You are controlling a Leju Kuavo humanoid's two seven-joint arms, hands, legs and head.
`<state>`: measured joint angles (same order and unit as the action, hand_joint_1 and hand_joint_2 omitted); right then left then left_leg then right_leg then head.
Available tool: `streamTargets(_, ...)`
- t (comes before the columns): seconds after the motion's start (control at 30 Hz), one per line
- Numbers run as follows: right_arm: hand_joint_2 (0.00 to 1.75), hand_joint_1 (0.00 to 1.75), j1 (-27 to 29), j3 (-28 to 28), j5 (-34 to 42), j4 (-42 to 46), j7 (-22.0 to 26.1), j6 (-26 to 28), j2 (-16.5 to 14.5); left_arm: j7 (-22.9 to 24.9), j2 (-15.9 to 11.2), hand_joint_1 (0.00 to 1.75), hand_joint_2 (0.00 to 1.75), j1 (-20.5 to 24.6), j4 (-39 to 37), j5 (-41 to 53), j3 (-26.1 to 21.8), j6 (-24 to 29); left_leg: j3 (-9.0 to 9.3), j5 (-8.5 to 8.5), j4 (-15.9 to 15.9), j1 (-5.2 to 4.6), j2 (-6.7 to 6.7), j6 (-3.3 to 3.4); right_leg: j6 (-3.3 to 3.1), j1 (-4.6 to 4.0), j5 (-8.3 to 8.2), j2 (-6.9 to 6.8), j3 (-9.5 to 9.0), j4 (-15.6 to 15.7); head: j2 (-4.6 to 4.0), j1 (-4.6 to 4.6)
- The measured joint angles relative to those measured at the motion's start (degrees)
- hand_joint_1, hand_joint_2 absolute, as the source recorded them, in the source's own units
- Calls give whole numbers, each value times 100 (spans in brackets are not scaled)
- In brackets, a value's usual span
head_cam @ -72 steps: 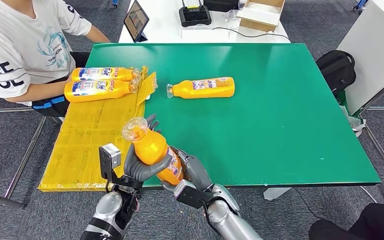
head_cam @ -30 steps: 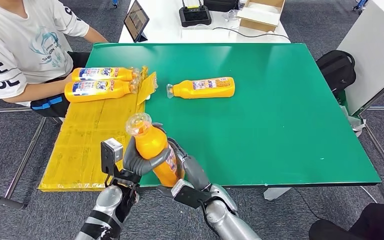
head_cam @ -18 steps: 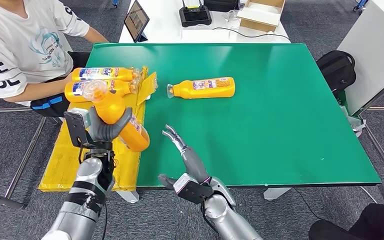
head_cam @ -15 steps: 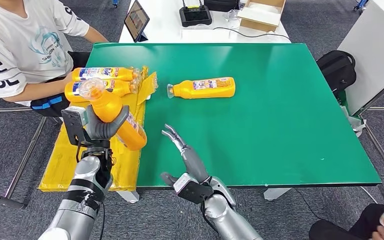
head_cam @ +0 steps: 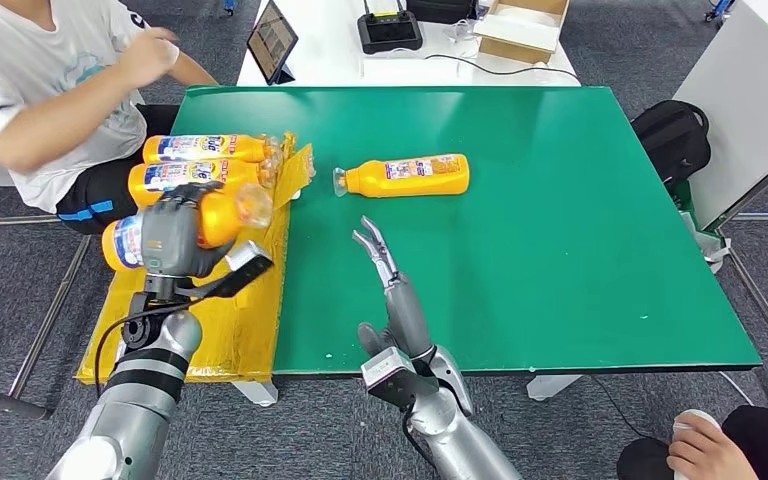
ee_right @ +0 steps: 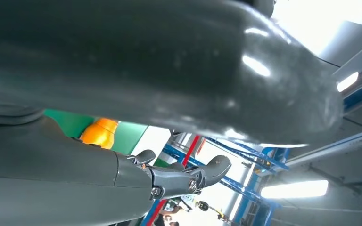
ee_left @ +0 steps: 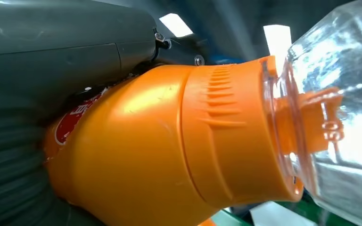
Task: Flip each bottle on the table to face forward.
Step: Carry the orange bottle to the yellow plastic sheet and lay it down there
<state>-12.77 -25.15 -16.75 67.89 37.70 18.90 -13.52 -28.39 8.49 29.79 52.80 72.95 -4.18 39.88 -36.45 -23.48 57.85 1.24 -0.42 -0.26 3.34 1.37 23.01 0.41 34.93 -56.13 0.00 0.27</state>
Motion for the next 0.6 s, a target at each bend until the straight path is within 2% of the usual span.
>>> streamTargets(0.07,0,0,3,-8,8,18,10,21,-4,227,-6,175,175,8,-13,171,-102,11,-1,0,0,0,-3,0,0,0,0,-1,0,0,0,-1)
streamTargets(0.17,0,0,-4,-56,32,28,22,41,-7,889,-125,175,175,74,-148,1229,-75,15,-1,0,0,2,-9,0,0,-2,1,-4,0,0,0,-2)
streamTargets(0.3,0,0,-6,-178,67,63,33,84,-20,1915,-562,175,175,386,-940,1653,668,14,0,1,0,3,8,0,-1,-2,0,2,4,-2,0,-2)
streamTargets(0.47,0,0,-4,-269,103,103,33,85,-20,2121,-908,175,175,697,-1882,1626,1436,-29,0,1,0,2,6,-1,-1,-2,0,1,3,-2,0,-1)
streamTargets(0.6,0,0,4,-309,112,132,33,69,-26,2185,-1003,175,175,877,-2519,1641,1833,-473,-2,1,0,1,5,0,-1,-1,0,1,3,-1,0,1)
